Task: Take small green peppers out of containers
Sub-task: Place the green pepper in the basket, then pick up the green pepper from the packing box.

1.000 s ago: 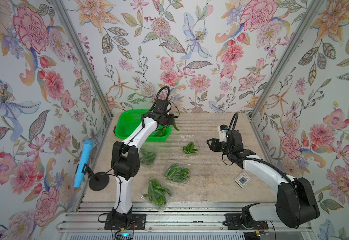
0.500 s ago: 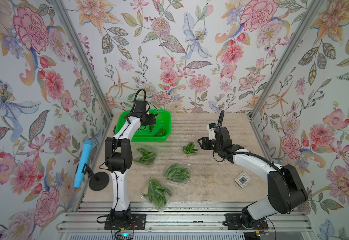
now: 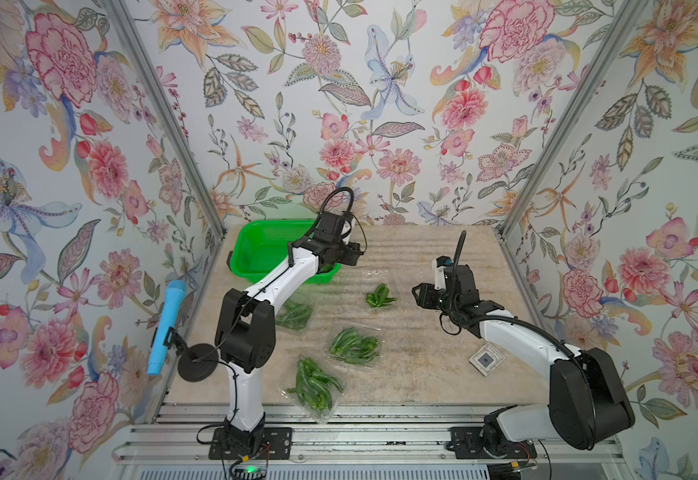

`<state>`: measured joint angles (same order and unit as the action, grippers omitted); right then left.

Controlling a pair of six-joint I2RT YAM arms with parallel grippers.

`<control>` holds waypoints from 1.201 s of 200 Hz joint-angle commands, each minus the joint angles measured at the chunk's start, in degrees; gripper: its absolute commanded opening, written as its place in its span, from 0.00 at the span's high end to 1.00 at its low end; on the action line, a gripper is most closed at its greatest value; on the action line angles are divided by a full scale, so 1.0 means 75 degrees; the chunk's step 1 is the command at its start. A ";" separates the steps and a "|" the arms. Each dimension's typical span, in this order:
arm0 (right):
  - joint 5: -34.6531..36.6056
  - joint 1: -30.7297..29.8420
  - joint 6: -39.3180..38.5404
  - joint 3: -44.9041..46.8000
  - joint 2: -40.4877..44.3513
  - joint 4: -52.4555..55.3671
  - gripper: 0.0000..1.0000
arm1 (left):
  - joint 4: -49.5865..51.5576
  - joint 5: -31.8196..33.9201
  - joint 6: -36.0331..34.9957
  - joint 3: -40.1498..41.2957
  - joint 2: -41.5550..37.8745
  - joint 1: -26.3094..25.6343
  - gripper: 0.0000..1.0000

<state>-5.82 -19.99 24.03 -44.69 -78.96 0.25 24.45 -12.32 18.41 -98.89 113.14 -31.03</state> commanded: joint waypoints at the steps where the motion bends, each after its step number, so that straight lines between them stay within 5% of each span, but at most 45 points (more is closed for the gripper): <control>1: -0.0086 0.0200 0.0352 0.0543 0.0510 0.0154 0.47 | 0.0457 0.0028 -0.0174 0.0102 0.0421 -0.0416 0.42; 58: -0.0328 0.0567 0.0464 0.1472 0.1232 0.0045 0.45 | 0.0347 0.0437 0.0122 -0.0023 0.1266 -0.0732 0.42; 152: -0.0600 0.0456 0.0665 0.1423 0.0776 -0.0370 0.40 | 0.0636 0.0616 0.0093 -0.0658 0.2213 -0.0727 0.43; 240: -0.0547 0.0433 0.0545 0.1408 0.0807 -0.0395 0.41 | 0.0643 0.0517 0.0316 -0.1046 0.2730 -0.0621 0.56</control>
<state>-10.07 -16.43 27.92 -34.00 -72.86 -1.85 27.88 -9.08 19.99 -105.03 132.11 -36.56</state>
